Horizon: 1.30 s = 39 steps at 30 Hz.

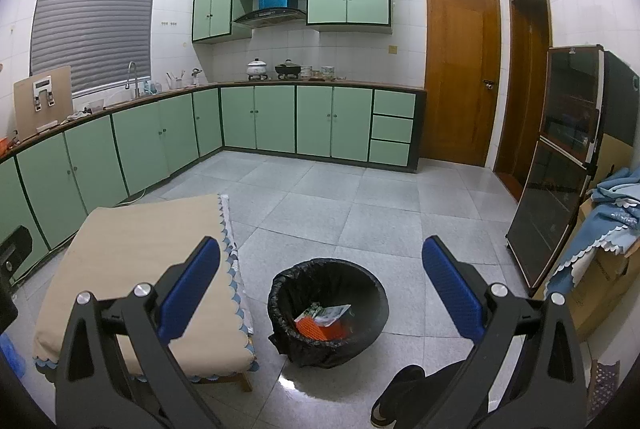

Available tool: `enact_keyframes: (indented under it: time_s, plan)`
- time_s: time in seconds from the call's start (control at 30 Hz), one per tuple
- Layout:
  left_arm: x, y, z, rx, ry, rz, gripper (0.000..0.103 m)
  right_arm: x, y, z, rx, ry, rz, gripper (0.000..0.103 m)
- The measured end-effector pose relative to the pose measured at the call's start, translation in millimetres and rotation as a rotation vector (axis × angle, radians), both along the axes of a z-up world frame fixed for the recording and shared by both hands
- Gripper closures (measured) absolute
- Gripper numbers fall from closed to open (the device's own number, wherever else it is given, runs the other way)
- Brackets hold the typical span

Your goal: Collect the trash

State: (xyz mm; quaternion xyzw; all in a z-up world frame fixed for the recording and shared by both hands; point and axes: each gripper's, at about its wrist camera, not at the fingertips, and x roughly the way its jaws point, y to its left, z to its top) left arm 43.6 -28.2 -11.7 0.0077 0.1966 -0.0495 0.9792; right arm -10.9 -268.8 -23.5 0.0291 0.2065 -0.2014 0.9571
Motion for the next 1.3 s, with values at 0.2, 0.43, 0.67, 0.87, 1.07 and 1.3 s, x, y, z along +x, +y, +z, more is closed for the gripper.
enact_keyframes:
  time_s: [0.2, 0.43, 0.67, 0.87, 1.07, 1.3]
  plan:
    - [-0.4, 0.9, -0.2, 0.001, -0.001, -0.001, 0.006, 1.1, 0.5, 1.6, -0.003, -0.003, 0.0, 0.005]
    - [-1.2, 1.8, -1.6, 0.0, -0.002, -0.004, 0.006, 3.6, -0.1, 2.3, -0.007, -0.006, 0.001, 0.005]
    - [-1.3, 1.5, -1.7, 0.002, -0.002, -0.002, 0.006, 3.5, -0.5, 1.6, -0.009, -0.005, 0.003, 0.005]
    - [-0.5, 1.4, -2.3, 0.001, 0.002, -0.006, 0.006, 2.5, -0.9, 1.6, -0.008, -0.004, 0.004, 0.005]
    - [-1.0, 2.0, -3.3, 0.001, 0.004, -0.012, 0.006, 2.6, -1.1, 1.9, -0.01, -0.005, 0.004, 0.005]
    - [-0.4, 3.8, -3.5, 0.006, 0.0, -0.001, 0.006, 2.5, -2.7, 2.2, -0.009, -0.004, 0.005, 0.005]
